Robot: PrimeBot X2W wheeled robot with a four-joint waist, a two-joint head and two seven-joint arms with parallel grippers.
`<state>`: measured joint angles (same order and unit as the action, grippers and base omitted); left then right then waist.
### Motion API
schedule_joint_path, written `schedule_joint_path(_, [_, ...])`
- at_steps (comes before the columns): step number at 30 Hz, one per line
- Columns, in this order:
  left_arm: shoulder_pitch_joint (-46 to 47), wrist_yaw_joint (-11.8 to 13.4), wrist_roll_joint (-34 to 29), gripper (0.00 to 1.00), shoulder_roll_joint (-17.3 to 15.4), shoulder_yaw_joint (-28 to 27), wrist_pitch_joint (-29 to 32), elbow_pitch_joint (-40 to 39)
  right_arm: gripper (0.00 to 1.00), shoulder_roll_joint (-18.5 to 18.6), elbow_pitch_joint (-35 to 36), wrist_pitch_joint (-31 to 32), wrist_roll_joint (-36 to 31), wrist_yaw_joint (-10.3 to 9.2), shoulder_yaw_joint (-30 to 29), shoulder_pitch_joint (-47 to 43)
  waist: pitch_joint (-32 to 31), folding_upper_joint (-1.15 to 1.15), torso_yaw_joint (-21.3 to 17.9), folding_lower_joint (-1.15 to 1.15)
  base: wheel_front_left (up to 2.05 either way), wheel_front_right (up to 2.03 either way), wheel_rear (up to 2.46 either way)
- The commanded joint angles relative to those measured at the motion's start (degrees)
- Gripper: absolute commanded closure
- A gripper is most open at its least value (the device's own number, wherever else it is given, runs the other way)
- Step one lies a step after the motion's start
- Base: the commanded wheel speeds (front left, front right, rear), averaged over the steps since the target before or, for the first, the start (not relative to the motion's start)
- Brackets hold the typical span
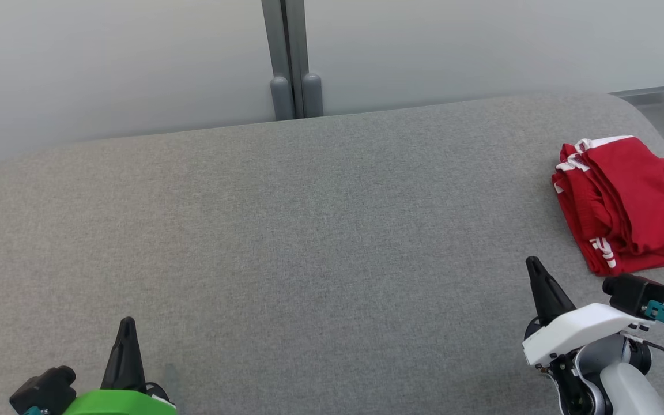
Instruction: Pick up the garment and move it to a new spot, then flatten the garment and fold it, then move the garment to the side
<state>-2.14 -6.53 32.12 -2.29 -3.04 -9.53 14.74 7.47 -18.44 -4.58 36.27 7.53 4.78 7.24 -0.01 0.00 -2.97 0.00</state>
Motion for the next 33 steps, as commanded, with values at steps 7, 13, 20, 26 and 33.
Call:
schedule_joint_path(7, [2.57,-0.25,7.43,1.0,-0.34,-0.58,1.85,-1.0,1.0,-0.42,1.52,1.36,7.05,-0.02,-1.61,0.5,0.01,0.0,0.21,0.0,0.0,0.0,0.0])
schedule_joint_path(13, [3.15,-0.33,12.18,1.0,-0.38,-0.86,3.11,-1.0,1.0,-0.78,1.81,2.24,11.49,-0.02,-2.5,0.36,0.02,0.0,0.37,0.0,0.0,0.0,0.0])
schedule_joint_path(20, [3.8,-0.43,17.5,1.0,-0.43,-1.17,4.53,-1.01,1.0,-1.2,2.13,3.21,16.39,-0.02,-3.49,0.19,0.04,0.0,0.57,0.0,0.0,0.0,0.0])
schedule_joint_path(26, [4.25,-0.5,21.46,1.0,-0.46,-1.41,5.61,-1.0,1.0,-1.54,2.37,3.96,20.09,-0.03,-4.23,0.06,0.05,0.0,0.73,0.0,0.0,0.0,0.0])
schedule_joint_path(33, [4.84,-0.6,26.07,1.0,-0.5,-1.67,6.91,-1.0,1.0,-1.92,2.65,4.84,24.38,-0.03,-5.11,-0.08,0.06,0.0,0.92,0.0,0.0,0.0,0.0])
